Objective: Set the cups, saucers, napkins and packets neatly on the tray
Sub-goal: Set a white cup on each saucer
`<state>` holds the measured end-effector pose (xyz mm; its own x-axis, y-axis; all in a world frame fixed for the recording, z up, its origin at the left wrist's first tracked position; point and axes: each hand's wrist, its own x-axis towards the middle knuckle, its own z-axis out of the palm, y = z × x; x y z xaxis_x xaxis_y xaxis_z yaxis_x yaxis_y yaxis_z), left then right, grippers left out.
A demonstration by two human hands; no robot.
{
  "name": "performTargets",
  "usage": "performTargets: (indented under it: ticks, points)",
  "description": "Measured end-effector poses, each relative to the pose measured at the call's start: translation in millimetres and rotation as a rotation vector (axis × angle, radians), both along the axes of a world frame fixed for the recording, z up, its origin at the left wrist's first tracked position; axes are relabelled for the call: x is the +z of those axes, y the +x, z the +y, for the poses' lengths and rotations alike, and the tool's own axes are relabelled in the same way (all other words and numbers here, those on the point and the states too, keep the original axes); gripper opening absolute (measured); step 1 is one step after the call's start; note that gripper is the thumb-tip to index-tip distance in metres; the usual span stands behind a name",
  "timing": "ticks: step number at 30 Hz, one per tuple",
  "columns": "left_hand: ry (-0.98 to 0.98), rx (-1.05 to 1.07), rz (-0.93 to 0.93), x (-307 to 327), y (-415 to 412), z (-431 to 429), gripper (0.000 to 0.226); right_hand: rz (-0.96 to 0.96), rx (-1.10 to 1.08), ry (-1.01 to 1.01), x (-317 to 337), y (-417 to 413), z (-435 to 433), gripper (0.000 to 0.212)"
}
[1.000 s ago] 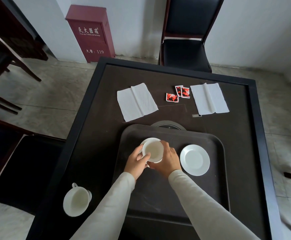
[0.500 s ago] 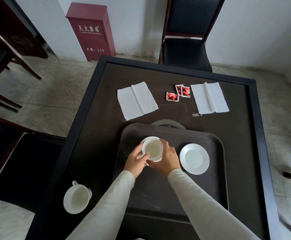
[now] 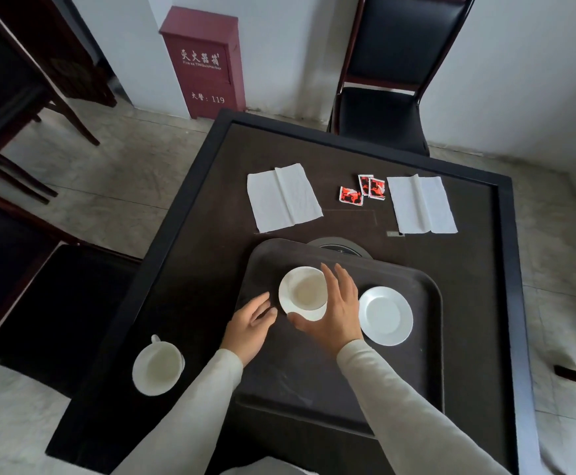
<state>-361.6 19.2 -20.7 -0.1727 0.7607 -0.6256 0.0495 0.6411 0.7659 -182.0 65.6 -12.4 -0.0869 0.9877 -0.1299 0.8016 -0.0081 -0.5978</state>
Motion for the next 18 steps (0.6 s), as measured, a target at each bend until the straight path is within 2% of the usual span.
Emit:
performTargets:
  ticks: [4, 8, 14, 18]
  points:
    - [0.082, -0.018, 0.08, 11.9, -45.3, -23.7, 0.027, 0.07, 0.051, 0.151, 12.5, -16.4, -20.7, 0.094]
    - [0.127, 0.098, 0.137, 25.6, -89.9, -44.6, 0.02, 0.149, 0.131, 0.171, 14.9, -48.9, -46.4, 0.084]
    - [0.128, 0.247, 0.223, 31.9, -152.1, -62.5, 0.019, 0.182, 0.286, -0.139, 4.4, -105.5, -82.7, 0.085]
    - [0.069, 0.165, 0.318, 21.5, -188.4, -72.0, 0.021, 0.138, 0.381, -0.305, -2.2, -147.4, -103.0, 0.094]
